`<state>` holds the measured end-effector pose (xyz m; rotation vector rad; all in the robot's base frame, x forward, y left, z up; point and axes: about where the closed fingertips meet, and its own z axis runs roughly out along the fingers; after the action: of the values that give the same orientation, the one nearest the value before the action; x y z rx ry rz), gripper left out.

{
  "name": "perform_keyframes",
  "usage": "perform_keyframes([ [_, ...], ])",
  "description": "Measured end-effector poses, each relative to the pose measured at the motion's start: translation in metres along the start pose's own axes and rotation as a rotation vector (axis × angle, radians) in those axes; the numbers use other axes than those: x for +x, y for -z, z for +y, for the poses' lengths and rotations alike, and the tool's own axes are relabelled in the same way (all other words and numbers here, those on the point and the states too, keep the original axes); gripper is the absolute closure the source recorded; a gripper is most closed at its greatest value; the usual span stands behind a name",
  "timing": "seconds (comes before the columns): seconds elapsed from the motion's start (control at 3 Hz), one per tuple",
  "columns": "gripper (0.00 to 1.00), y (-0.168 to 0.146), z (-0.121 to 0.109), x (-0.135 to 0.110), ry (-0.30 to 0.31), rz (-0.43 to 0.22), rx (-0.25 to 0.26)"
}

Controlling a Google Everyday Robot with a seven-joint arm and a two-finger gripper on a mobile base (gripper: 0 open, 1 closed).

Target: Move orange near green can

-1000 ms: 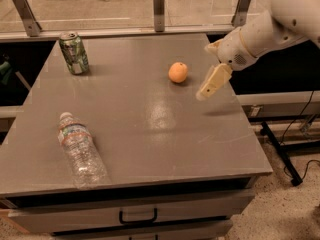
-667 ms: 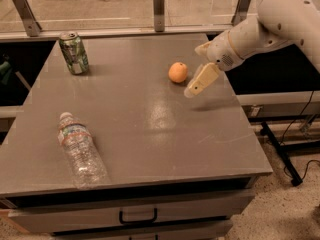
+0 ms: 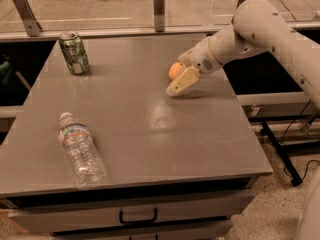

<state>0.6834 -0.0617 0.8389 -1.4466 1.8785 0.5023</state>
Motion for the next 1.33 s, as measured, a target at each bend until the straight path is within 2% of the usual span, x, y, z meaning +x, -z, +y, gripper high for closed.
perform_keyframes([
  [0.33,0.41,0.001,-0.003,-0.01,-0.014,-0.027,-0.003],
  [0.67,0.65,0.018,-0.001,-0.025,-0.012,-0.063,-0.01],
  [1.0,0.88,0.048,0.005,-0.041,0.009,-0.121,-0.042],
  [1.33,1.0,0.046,0.007,-0.043,0.011,-0.122,-0.051],
])
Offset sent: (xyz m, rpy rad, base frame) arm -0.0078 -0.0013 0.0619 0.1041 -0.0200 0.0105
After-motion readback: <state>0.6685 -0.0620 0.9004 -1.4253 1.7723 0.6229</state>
